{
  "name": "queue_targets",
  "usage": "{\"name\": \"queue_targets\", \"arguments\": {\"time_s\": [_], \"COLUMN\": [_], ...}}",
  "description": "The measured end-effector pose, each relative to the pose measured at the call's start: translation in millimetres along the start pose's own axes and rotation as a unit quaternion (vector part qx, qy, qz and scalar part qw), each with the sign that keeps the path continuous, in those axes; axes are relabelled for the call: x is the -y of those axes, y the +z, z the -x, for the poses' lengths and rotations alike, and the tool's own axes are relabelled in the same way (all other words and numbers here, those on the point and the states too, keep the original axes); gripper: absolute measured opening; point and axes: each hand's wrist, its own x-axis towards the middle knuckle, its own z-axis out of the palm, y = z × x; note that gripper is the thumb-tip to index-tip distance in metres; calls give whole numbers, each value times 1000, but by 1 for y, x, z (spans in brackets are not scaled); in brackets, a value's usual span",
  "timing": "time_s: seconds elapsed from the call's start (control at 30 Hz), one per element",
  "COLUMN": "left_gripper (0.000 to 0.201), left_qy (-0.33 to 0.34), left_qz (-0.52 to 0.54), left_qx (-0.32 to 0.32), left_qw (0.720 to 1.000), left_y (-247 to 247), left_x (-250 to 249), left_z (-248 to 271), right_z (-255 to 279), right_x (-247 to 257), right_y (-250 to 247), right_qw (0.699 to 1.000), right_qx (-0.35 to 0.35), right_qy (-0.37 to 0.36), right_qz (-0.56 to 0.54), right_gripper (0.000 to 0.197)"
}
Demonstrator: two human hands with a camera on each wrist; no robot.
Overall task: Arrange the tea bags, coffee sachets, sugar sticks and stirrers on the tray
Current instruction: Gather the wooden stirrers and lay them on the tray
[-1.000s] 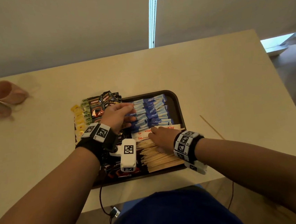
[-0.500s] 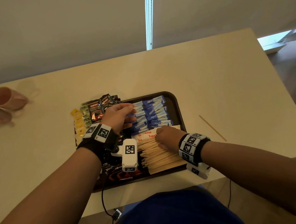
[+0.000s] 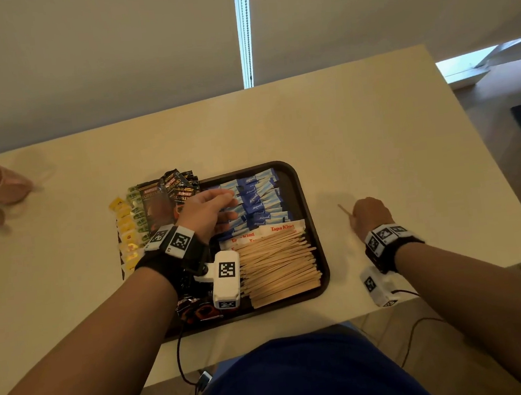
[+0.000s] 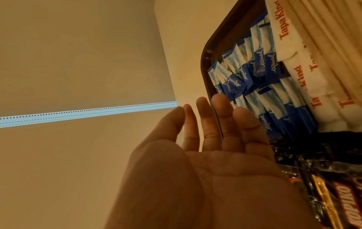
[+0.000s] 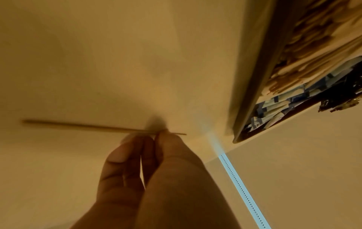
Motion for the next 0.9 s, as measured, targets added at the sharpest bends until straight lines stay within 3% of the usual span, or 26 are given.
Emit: {"name": "queue_targets", "arguments": {"time_s": [0.23, 0.37, 0.43, 0.53, 0.63, 0.77, 0.9], "left_gripper": [10, 11, 13, 13, 9, 9, 10], "left_qy": [2, 4, 6, 11, 14, 10, 14], "left_qz": [3, 4, 3, 9, 15, 35, 51], "left_qx": [-1, -2, -3, -8, -10, -11, -24], "left_qw": [1000, 1000, 1000, 1000, 1000, 999, 998], "left_y": [1, -3, -6, -13, -24, -49, -75], "left_x": [3, 4, 5, 6, 9, 18, 24], "left_z": [1, 4, 5, 6, 8, 10, 14], "right_z": [11, 38, 51, 61, 64, 67, 77], "right_x": [29, 87, 114, 141, 145, 133, 123], "right_y": [-25, -45, -43, -23, -5, 3, 11], "right_qw": [999, 972, 947, 912, 895, 914, 919], "right_qx": [15, 26, 59, 92, 87, 52, 67], "right_qy": [-49, -225, -315, -396, -426, -401, -384], "right_qz": [-18, -63, -34, 51, 97, 34, 60], "right_gripper": [15, 9, 7, 13, 23, 26, 24]}}
